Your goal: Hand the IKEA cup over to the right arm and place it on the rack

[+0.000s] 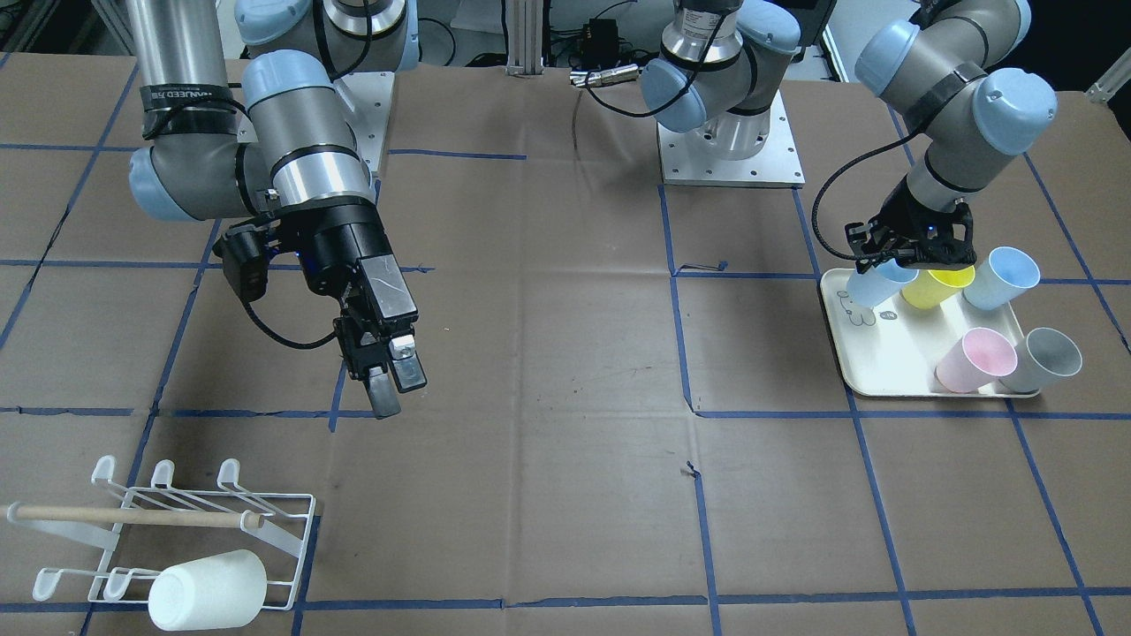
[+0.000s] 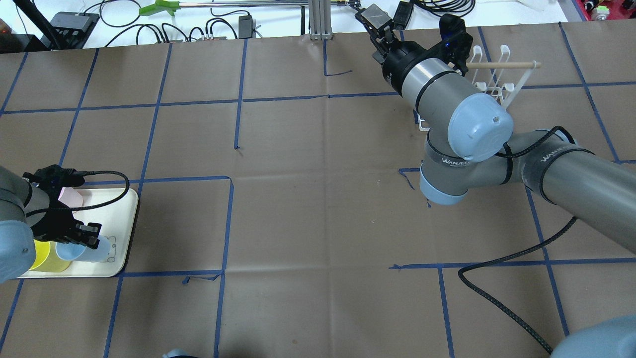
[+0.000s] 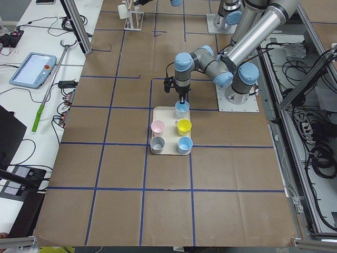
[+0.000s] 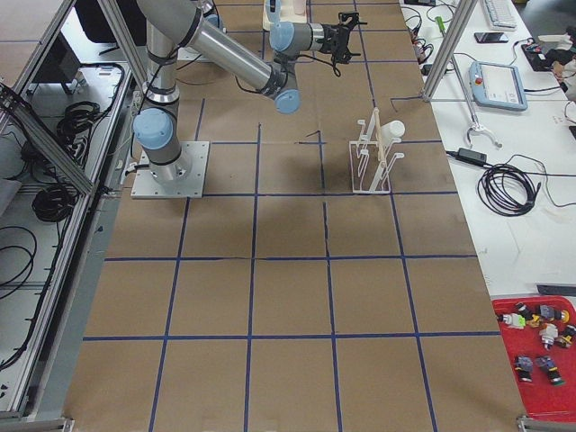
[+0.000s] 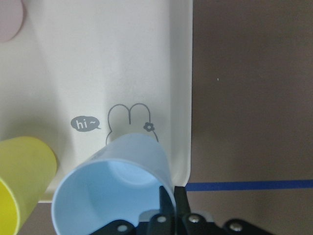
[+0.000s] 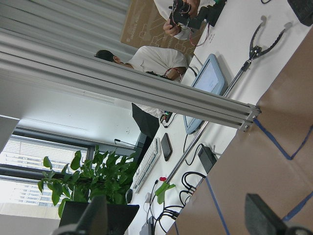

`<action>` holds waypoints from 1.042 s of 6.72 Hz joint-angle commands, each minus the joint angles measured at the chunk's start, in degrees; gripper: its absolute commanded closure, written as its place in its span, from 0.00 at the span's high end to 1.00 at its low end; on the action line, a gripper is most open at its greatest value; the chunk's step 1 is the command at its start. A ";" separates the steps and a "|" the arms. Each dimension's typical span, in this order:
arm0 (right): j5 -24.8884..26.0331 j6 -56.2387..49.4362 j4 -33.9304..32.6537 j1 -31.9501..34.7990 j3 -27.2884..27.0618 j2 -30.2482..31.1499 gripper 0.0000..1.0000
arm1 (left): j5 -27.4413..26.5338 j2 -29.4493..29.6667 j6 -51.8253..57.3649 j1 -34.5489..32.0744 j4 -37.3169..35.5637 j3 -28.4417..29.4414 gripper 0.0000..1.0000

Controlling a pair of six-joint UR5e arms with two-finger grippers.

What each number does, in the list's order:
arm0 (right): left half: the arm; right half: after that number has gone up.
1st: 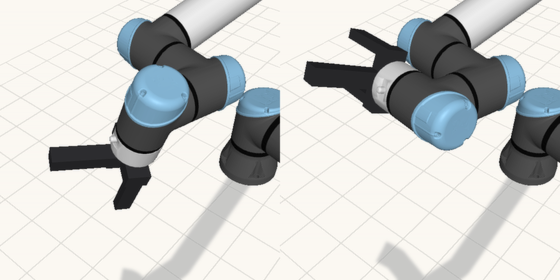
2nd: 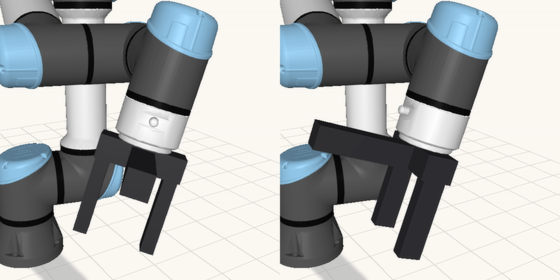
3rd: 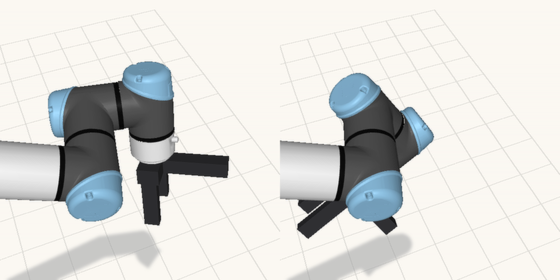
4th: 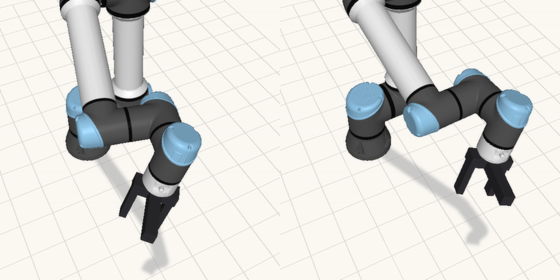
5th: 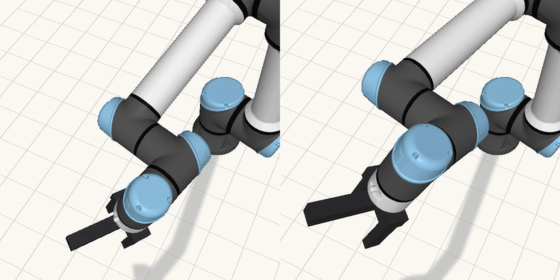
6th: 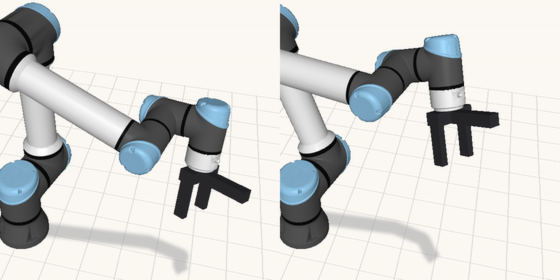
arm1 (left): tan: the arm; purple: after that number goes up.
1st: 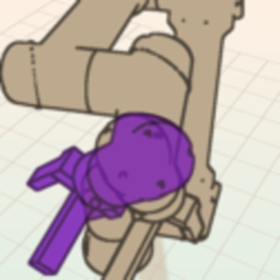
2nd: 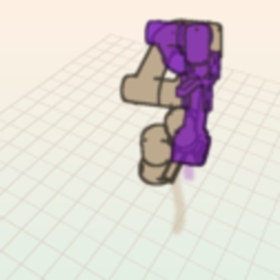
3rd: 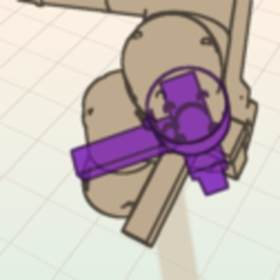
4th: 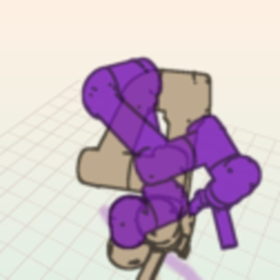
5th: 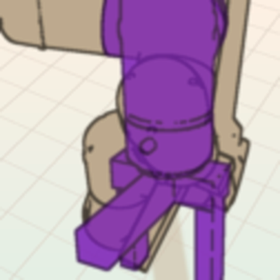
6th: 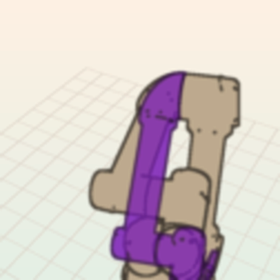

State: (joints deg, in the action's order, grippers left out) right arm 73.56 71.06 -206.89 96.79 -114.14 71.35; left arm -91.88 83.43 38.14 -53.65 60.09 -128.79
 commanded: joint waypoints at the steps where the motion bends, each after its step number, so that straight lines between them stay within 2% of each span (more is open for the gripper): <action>1: 0.00 7.15 -0.35 1.03 -0.03 -0.16 0.99 | 3.54 -1.25 -0.69 -1.88 12.60 11.56 0.00; 3: 0.17 7.16 0.61 1.30 0.05 -0.08 0.99 | 7.74 1.54 -1.83 -5.05 24.85 26.68 0.00; 5: 0.35 7.16 0.52 1.30 -0.03 -0.60 1.00 | 15.63 6.81 -1.58 -9.17 25.87 36.46 0.00; 6: 0.44 7.16 0.61 1.30 0.05 -0.60 1.00 | 20.21 8.49 -1.23 -11.80 24.65 38.85 0.00; 7: 0.44 7.16 0.70 1.30 0.05 -0.25 1.00 | 29.91 8.50 -0.79 -12.96 19.24 37.49 0.00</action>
State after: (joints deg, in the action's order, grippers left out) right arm 73.95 78.22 -206.31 98.08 -114.11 70.86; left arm -70.65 91.16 36.92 -64.79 83.42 -91.61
